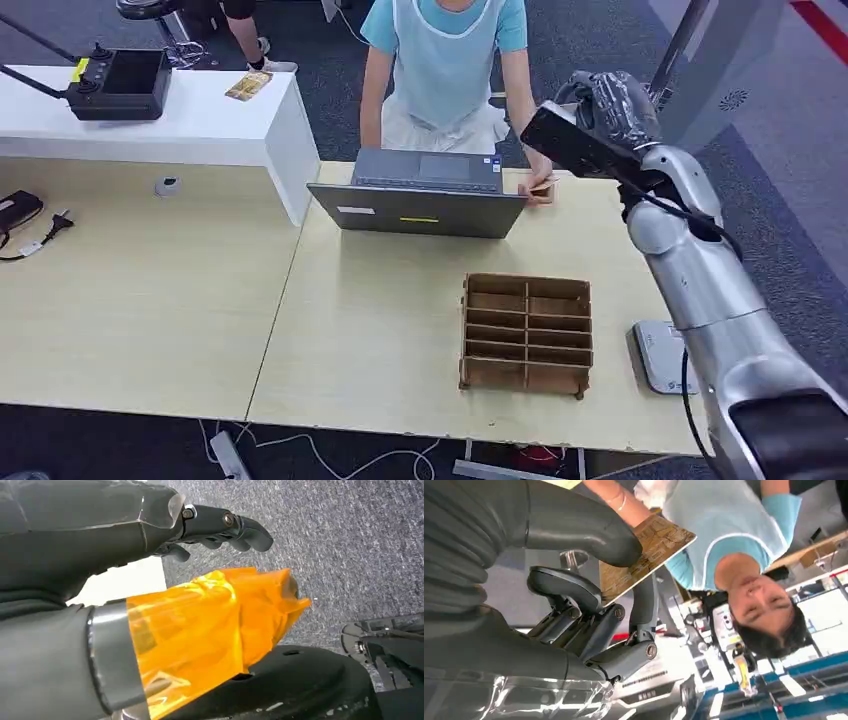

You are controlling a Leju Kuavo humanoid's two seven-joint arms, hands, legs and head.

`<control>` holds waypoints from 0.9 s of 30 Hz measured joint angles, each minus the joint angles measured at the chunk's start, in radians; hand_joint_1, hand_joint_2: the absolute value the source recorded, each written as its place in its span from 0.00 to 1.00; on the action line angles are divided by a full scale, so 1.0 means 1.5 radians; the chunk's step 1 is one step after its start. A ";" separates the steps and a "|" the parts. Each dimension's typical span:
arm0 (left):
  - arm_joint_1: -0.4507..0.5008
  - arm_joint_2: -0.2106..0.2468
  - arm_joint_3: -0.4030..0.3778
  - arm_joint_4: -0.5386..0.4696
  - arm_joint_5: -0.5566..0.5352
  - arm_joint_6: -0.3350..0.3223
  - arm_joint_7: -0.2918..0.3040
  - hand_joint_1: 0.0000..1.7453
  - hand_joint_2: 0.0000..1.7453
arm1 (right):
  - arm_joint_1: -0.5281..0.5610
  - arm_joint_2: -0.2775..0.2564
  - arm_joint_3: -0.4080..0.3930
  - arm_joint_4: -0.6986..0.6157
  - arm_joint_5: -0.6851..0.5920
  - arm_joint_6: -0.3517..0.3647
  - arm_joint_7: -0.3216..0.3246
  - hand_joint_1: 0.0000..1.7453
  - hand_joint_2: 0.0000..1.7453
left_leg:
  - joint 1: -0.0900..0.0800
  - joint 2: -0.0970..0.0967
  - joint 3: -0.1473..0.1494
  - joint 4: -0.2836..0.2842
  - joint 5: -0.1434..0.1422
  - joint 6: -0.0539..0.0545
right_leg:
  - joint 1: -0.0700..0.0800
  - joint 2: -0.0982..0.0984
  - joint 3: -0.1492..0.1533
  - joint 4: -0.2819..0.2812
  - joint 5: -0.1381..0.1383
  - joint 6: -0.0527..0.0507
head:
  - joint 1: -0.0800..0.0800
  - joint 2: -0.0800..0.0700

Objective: Pass the card to the sensor for recognition and then transmit it.

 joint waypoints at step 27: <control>0.000 0.001 -0.019 0.000 -0.016 -0.003 -0.006 0.00 0.00 | -0.123 0.075 -0.006 0.248 -0.018 -0.017 0.043 1.00 1.00 | 0.000 0.000 0.000 0.000 0.000 0.000 | 0.000 0.000 0.000 0.000 0.000 0.000 | 0.000 0.000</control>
